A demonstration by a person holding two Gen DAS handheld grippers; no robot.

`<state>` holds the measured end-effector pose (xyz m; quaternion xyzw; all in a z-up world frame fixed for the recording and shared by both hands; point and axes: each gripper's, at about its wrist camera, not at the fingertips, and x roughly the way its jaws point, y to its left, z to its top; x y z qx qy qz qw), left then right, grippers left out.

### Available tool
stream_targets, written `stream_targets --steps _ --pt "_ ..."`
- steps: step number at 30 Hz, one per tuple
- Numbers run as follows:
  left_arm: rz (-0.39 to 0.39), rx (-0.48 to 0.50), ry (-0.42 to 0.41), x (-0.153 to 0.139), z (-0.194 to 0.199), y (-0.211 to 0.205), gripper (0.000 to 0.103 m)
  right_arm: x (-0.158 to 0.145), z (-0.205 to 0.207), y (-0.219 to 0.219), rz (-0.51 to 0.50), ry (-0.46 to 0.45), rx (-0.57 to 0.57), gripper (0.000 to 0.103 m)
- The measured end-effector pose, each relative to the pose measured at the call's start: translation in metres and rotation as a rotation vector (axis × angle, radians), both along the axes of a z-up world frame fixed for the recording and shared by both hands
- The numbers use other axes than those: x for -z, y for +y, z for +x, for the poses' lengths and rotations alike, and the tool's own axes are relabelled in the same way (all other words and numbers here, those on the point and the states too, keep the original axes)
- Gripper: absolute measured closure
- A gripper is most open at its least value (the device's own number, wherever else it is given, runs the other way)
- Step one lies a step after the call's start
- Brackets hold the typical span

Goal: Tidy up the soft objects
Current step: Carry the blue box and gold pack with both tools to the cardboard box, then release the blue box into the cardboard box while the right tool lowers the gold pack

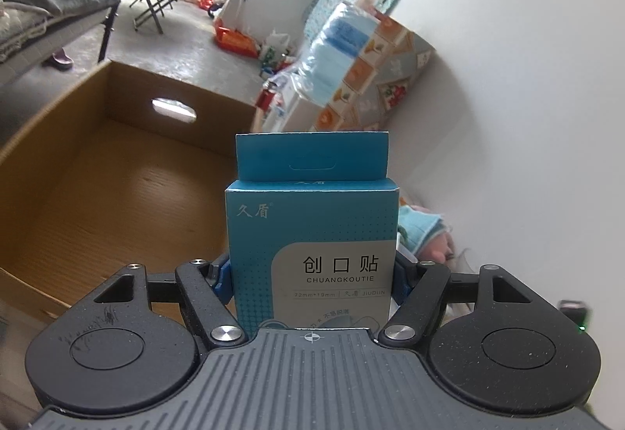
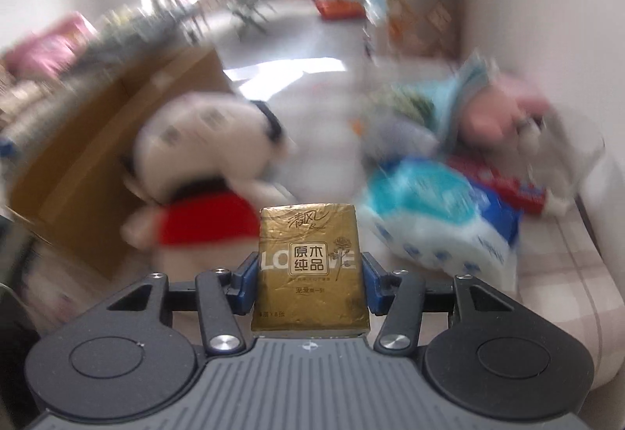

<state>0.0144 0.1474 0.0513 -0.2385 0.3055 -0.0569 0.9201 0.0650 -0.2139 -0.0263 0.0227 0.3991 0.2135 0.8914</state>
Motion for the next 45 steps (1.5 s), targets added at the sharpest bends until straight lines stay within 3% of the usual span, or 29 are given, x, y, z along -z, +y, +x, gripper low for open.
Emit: stream_targets --steps 7,11,16,22,27,32,39,45 --pt "0.078 -0.090 -0.003 -0.022 0.004 0.039 0.032 -0.078 -0.010 0.050 0.212 -0.123 -0.202 0.048" --pt "0.117 -0.126 0.008 -0.028 0.024 0.060 0.032 -0.103 0.015 0.097 0.330 -0.100 -0.311 0.048" --pt "0.201 -0.154 0.116 -0.012 0.074 0.085 0.032 -0.116 0.071 0.157 0.385 -0.033 -0.341 0.048" --pt "0.298 -0.147 0.246 0.016 0.144 0.121 0.032 -0.102 0.146 0.231 0.362 0.130 -0.290 0.048" --pt "0.316 -0.110 0.345 0.044 0.195 0.146 0.032 -0.073 0.193 0.284 0.299 0.210 -0.219 0.048" --pt "0.336 -0.103 0.407 0.065 0.230 0.165 0.032 -0.043 0.235 0.308 0.278 0.305 -0.149 0.048" --pt "0.387 -0.103 0.445 0.084 0.260 0.170 0.032 -0.017 0.267 0.326 0.245 0.330 -0.108 0.048" --pt "0.444 -0.115 0.474 0.093 0.274 0.170 0.022 -0.005 0.279 0.333 0.236 0.339 -0.095 0.048"
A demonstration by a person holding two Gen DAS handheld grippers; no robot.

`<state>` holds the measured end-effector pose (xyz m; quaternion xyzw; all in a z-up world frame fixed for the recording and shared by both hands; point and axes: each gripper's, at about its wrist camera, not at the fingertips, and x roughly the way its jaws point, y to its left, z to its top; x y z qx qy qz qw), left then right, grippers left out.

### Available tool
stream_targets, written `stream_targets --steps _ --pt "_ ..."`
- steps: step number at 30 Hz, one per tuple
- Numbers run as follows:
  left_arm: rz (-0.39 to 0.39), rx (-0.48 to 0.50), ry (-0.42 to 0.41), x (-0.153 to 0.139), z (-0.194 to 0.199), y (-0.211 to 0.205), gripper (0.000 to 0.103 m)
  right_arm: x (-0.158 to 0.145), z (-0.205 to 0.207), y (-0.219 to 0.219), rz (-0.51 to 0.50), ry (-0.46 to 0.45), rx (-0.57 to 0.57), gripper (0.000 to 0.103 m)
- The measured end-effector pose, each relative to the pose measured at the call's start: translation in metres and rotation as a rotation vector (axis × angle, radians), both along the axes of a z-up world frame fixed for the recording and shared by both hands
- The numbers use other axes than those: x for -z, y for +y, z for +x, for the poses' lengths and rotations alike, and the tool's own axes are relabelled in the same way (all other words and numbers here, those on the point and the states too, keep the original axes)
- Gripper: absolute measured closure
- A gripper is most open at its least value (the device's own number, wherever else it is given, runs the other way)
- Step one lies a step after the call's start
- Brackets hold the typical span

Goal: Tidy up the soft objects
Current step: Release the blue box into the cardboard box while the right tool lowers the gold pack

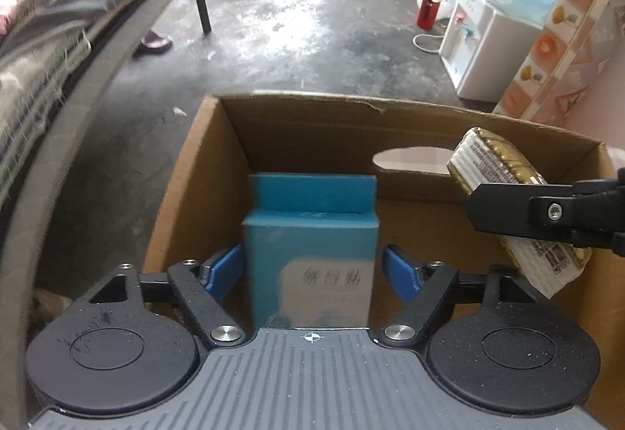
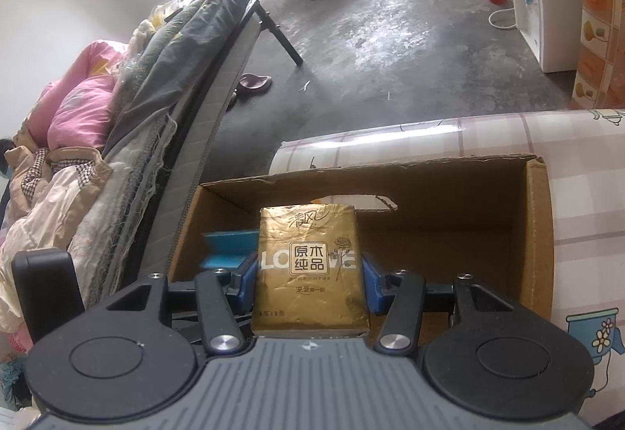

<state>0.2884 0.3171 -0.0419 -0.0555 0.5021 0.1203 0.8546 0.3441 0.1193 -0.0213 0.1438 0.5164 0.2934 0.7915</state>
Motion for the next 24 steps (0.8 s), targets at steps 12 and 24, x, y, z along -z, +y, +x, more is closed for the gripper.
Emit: stream_targets --steps 12,24 --pt "-0.003 -0.075 -0.089 -0.033 -0.017 0.009 0.019 0.011 0.004 0.007 -0.019 0.023 0.008 0.047" --pt "0.155 -0.069 -0.128 -0.044 -0.036 -0.001 0.007 0.021 0.004 0.028 -0.107 0.073 -0.008 0.038"
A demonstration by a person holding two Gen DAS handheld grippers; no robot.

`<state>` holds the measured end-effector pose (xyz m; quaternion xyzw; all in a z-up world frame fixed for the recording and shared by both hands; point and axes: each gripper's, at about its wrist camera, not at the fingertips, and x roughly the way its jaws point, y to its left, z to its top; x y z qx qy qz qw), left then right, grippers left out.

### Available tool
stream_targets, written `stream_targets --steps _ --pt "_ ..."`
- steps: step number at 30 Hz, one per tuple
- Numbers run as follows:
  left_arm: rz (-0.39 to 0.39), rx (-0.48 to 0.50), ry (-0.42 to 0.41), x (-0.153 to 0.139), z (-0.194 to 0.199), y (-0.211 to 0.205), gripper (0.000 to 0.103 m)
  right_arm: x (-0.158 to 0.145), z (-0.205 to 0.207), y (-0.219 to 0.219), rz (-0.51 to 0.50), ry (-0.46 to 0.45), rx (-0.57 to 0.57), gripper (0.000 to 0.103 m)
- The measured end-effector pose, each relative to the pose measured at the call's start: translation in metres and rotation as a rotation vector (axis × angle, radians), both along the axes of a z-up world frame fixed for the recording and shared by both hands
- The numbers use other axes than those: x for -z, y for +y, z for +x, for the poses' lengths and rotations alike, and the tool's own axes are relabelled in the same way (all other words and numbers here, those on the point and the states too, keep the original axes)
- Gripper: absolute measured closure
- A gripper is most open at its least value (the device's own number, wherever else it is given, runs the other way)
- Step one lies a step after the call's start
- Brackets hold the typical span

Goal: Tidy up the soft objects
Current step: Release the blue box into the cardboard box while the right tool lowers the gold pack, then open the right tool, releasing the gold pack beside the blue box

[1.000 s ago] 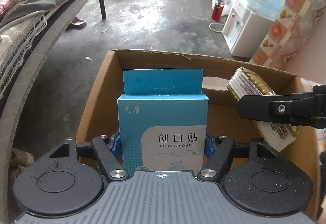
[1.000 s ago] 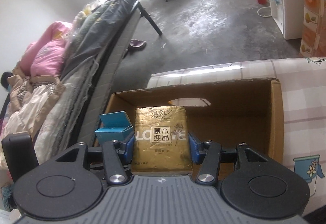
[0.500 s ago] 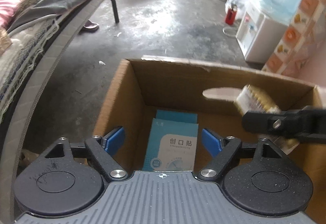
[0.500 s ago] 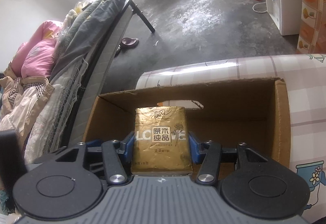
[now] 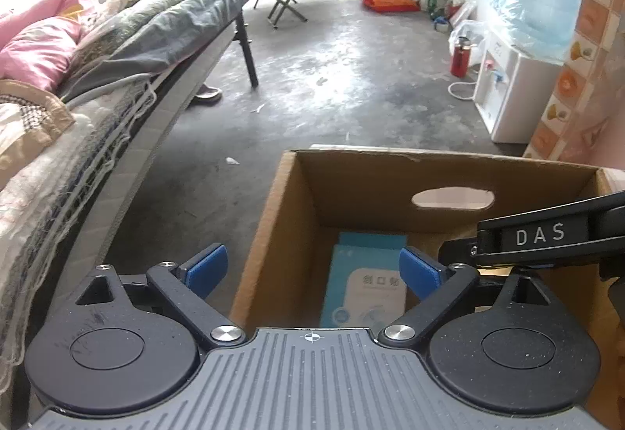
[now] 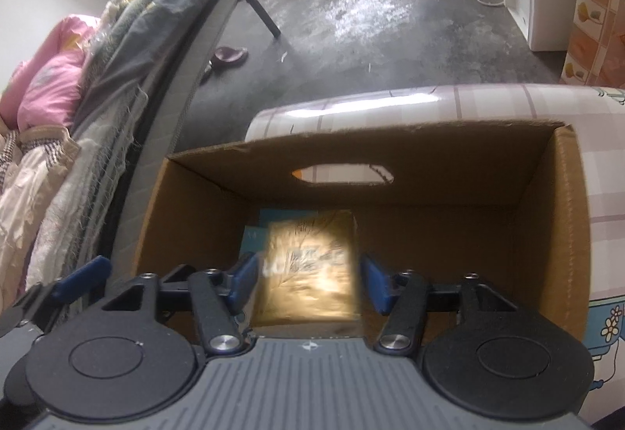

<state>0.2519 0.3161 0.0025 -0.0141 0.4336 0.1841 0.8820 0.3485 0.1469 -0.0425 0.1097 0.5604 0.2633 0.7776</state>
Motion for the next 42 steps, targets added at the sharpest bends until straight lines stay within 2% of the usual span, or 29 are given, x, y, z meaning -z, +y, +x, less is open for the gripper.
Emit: stream_targets --steps 11,15,18,24,31,33,34,37,42 --pt "0.010 -0.015 0.016 0.004 -0.010 0.005 0.006 0.019 -0.003 0.009 -0.050 0.060 -0.015 0.036" --pt "0.023 -0.025 0.019 0.003 -0.014 0.006 0.006 0.028 -0.002 0.006 -0.062 0.127 0.005 0.031" --pt "0.036 -0.039 -0.002 -0.002 -0.021 0.008 0.006 0.031 -0.001 -0.002 -0.002 0.186 0.031 0.031" --pt "0.012 -0.088 -0.037 -0.019 -0.041 0.019 0.006 0.024 -0.009 -0.009 -0.009 0.159 0.006 0.031" --pt "-0.052 -0.150 -0.102 -0.040 -0.077 0.038 0.006 0.035 -0.021 0.005 -0.137 0.163 -0.136 0.030" --pt "-0.072 -0.156 -0.125 -0.045 -0.089 0.043 0.006 0.039 -0.027 0.013 -0.200 0.132 -0.179 0.031" --pt "-0.077 -0.160 -0.135 -0.047 -0.094 0.046 0.006 0.042 -0.030 0.017 -0.224 0.120 -0.205 0.032" --pt "-0.082 -0.176 -0.157 -0.051 -0.108 0.051 0.006 0.047 -0.038 0.024 -0.290 0.084 -0.250 0.045" --pt "-0.103 -0.193 -0.184 -0.054 -0.119 0.061 0.006 0.046 -0.038 0.024 -0.269 0.085 -0.201 0.046"
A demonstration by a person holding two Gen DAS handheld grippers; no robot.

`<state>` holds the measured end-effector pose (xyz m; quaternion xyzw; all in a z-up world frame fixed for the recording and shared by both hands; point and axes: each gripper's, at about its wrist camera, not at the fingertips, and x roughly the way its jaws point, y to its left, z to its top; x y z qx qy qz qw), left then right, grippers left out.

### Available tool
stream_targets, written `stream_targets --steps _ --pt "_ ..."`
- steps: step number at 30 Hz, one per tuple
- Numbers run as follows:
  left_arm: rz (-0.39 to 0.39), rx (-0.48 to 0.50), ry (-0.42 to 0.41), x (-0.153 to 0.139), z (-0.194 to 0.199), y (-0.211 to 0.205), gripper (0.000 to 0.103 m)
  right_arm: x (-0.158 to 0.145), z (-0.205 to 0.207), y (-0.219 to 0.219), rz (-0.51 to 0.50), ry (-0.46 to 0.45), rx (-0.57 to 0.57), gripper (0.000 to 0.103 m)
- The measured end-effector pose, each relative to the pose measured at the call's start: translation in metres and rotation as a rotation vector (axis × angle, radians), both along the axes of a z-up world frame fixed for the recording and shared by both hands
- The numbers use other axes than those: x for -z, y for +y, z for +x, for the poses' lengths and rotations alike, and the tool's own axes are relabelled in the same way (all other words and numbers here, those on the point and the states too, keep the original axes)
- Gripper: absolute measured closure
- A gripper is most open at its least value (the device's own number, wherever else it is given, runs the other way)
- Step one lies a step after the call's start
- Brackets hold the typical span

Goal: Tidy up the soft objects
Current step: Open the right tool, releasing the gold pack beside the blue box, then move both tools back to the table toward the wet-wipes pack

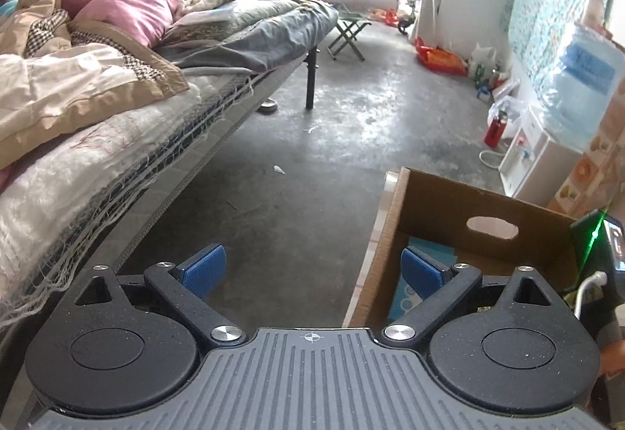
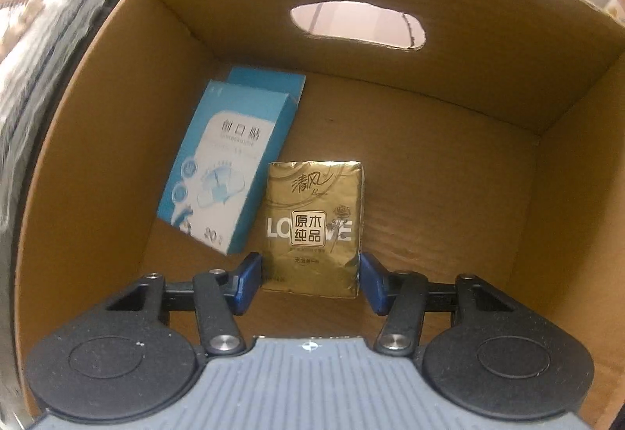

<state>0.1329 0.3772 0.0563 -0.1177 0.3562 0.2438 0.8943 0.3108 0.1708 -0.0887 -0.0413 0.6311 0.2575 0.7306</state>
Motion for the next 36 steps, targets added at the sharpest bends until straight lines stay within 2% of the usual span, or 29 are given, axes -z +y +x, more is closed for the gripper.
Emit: stream_targets --steps 14,16,17,18,20,27,29,33,36 --pt "-0.039 -0.019 -0.010 0.005 -0.012 0.010 0.006 0.000 0.013 0.009 0.106 0.023 0.160 0.045" --pt "-0.039 -0.015 -0.010 0.005 -0.013 0.007 0.006 -0.001 0.013 0.005 0.116 0.023 0.171 0.038" --pt "-0.039 -0.013 -0.011 0.005 -0.013 0.007 0.006 -0.003 0.014 0.003 0.126 0.020 0.170 0.029" --pt "-0.038 -0.009 -0.011 0.005 -0.013 0.006 0.006 -0.006 0.017 0.005 0.133 0.012 0.162 0.024" --pt "-0.040 -0.008 -0.014 0.003 -0.014 0.004 0.006 -0.012 0.015 0.005 0.138 -0.012 0.143 0.023" --pt "-0.032 0.016 -0.037 -0.014 -0.026 -0.018 0.006 -0.066 -0.010 -0.024 0.251 -0.089 0.075 0.023" --pt "-0.026 0.030 -0.042 -0.021 -0.032 -0.028 0.005 -0.087 -0.026 -0.044 0.306 -0.117 0.051 0.022" --pt "-0.011 0.091 -0.058 -0.036 -0.049 -0.056 0.003 -0.118 -0.058 -0.095 0.429 -0.125 0.026 0.012" --pt "0.002 0.162 -0.061 -0.043 -0.065 -0.083 0.002 -0.136 -0.088 -0.141 0.488 -0.139 0.016 0.010"
